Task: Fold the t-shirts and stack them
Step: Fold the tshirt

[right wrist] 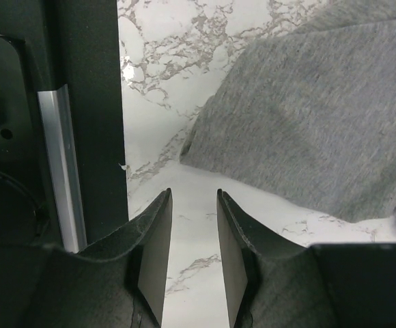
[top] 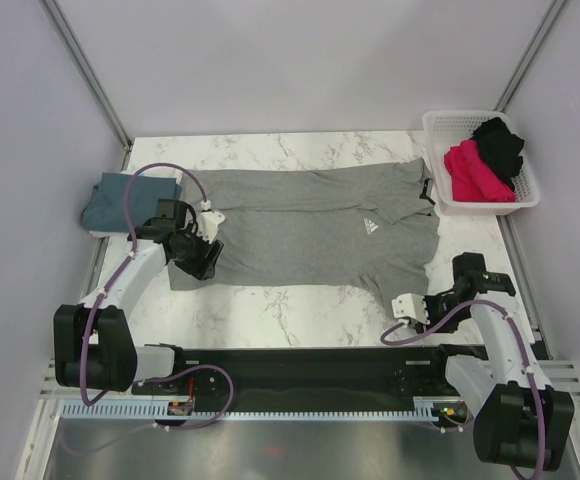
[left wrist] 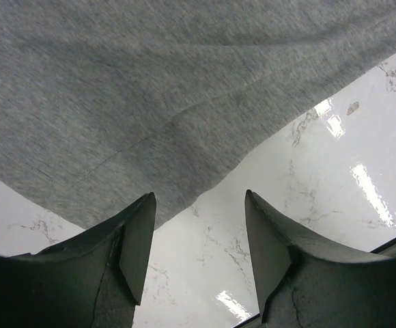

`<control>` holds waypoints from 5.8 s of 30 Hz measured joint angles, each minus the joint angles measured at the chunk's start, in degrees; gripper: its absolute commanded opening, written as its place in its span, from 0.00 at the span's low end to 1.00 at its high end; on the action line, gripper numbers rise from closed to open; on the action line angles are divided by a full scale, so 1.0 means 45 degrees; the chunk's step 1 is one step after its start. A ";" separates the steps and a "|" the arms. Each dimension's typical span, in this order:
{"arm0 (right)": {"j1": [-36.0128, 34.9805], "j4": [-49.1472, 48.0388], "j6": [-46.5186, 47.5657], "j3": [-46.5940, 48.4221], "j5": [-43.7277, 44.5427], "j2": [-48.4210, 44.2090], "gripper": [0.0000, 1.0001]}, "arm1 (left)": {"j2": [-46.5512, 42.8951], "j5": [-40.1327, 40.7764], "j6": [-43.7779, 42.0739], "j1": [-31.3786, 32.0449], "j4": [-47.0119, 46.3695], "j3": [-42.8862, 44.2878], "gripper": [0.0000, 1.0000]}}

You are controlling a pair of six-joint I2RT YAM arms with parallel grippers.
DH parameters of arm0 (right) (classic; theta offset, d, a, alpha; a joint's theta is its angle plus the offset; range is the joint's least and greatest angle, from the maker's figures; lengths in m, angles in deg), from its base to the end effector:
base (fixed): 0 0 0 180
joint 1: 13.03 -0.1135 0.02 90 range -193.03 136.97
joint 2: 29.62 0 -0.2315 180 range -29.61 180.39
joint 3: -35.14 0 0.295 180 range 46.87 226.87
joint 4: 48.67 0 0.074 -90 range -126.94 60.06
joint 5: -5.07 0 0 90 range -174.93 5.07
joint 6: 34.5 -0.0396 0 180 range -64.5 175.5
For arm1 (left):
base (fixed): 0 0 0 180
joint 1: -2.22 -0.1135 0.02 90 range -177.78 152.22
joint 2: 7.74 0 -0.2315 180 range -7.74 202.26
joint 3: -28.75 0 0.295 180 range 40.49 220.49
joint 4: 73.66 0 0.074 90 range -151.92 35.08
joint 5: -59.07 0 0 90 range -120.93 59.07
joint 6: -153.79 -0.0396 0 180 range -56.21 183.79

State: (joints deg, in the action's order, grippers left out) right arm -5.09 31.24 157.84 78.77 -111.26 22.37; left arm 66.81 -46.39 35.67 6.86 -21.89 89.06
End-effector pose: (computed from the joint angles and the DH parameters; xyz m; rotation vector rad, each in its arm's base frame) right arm 0.1734 -0.0064 0.1436 -2.0085 1.8468 0.3310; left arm 0.2881 -0.0340 0.1616 0.8265 2.5389 -0.2393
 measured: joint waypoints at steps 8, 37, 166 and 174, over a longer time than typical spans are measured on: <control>-0.0262 -0.0049 0.0393 -0.0005 -0.0146 0.0520 0.41 | 0.0136 0.0117 0.0034 -0.0005 -0.0112 0.0068 0.63; -0.1161 -0.2487 -0.1224 -0.0457 -0.0214 0.2885 0.04 | 0.0699 0.1185 -0.0369 -0.1598 -0.0141 0.0058 0.63; -0.0937 -1.2303 -2.0662 1.2517 0.1778 1.2167 0.53 | 0.8990 -0.3045 0.1287 -0.2200 0.3701 1.2284 0.42; -0.1195 -1.1565 -2.1604 1.2784 0.1035 1.4528 0.52 | 1.0331 -0.2992 0.1447 -0.0855 0.3570 1.1808 0.42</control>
State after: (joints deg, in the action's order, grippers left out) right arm -10.46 -20.80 60.62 136.30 -106.60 87.75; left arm 113.30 -59.85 42.18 3.01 -5.83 142.20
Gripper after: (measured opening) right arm 0.523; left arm 0.422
